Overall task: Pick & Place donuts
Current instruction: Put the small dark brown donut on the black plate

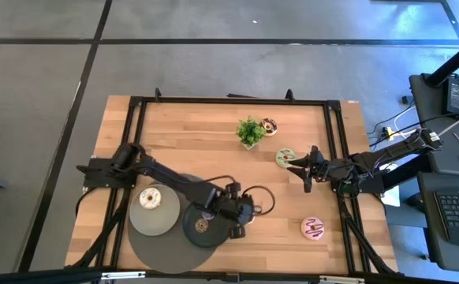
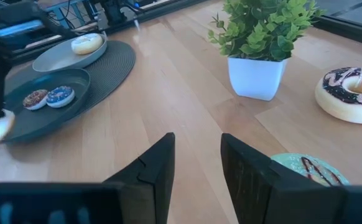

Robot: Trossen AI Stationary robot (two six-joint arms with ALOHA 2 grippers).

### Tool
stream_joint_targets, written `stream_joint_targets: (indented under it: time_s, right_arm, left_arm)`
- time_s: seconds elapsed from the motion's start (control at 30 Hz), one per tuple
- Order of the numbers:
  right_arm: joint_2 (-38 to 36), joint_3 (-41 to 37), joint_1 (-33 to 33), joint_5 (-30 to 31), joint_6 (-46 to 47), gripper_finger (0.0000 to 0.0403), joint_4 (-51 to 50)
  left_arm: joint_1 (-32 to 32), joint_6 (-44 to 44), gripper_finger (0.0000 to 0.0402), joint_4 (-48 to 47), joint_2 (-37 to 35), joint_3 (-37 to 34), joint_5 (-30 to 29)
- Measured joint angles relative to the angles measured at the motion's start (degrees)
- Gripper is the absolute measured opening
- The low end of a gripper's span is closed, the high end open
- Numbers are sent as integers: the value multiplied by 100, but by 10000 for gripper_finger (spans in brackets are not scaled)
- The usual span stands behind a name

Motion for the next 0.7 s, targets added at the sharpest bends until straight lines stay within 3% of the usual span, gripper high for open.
stream_joint_targets:
  time_s: [0.23, 0.7]
  right_arm:
    - [0, 0, 0, 5, -2, 132, -49]
    - [1, 0, 0, 15, 66, 132, -76]
  left_arm:
    - [-552, -1376, 7, -116, -97, -645, -211]
    - [-1133, -3162, 9, -875, -207, -722, -846]
